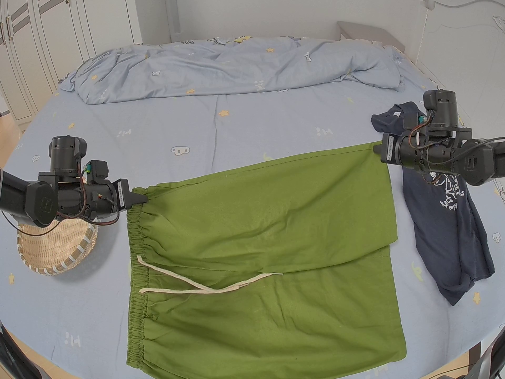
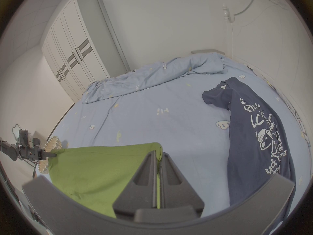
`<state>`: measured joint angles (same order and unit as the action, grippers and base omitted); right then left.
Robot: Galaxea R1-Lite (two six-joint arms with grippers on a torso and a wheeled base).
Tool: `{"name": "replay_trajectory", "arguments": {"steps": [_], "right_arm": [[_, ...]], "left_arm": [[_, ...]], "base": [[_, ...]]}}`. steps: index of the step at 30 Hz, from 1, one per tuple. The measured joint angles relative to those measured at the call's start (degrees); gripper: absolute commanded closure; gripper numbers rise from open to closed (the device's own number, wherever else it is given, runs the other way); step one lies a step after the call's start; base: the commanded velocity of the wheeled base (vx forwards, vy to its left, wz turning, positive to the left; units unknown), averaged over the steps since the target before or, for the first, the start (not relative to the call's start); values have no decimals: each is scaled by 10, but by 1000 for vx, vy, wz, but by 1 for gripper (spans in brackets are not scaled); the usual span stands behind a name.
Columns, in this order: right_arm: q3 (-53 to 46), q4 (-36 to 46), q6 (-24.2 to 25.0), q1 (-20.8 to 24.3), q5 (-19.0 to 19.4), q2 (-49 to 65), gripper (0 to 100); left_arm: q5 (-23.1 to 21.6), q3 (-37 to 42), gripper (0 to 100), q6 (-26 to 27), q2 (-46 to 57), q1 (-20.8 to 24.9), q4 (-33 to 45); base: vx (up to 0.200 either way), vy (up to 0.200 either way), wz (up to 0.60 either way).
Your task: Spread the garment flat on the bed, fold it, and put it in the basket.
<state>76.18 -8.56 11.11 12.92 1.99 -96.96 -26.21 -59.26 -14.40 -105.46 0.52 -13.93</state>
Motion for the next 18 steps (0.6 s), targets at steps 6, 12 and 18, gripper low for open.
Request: {"name": "replay_trajectory", "arguments": {"steps": [6,12,18], "right_arm": [[4,-63,-34,6,-43,-43,100],[19,-108,-44,7,-64,-84,100],[52,-121,-44,7,-66,-124,100]], "left_arm": [[7,-2,100,0,-11,-3,-15],[8,-4,100,1,-23,-5,-32],[17,-5,100,1,-32,-9,-44]], "base": [[0,0,0],[0,0,0],[0,0,0]]}}
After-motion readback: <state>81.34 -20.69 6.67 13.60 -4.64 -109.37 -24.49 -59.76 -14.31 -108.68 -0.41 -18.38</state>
